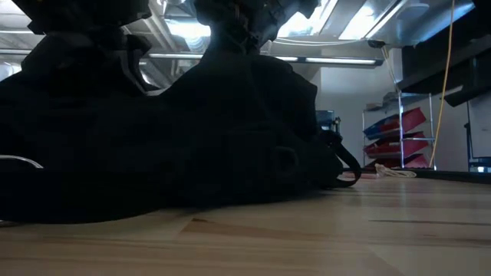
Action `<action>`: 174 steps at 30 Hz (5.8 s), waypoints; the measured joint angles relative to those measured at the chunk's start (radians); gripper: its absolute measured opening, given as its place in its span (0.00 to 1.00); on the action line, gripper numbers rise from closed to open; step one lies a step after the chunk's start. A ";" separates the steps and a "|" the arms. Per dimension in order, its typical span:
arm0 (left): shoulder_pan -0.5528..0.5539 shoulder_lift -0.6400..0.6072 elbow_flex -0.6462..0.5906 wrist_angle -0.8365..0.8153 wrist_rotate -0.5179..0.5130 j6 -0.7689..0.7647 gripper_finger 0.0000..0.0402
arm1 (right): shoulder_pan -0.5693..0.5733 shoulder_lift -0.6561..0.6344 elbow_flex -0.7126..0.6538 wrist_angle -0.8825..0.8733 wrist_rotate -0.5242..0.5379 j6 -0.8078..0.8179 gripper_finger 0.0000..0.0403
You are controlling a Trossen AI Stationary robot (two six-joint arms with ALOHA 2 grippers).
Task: Unpack backpack
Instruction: Put the zipper pouch into the black backpack
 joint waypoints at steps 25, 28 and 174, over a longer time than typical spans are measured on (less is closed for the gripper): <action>0.003 -0.153 0.126 -0.234 -0.164 0.092 0.00 | 0.012 -0.004 0.002 0.115 -0.014 0.042 0.00; 0.003 -0.175 0.126 -0.246 -0.183 0.089 0.00 | 0.016 -0.005 0.002 0.141 -0.016 0.052 0.00; 0.246 0.070 -0.180 0.535 0.541 -0.106 0.46 | -0.023 0.055 0.000 -0.420 0.537 -0.003 0.64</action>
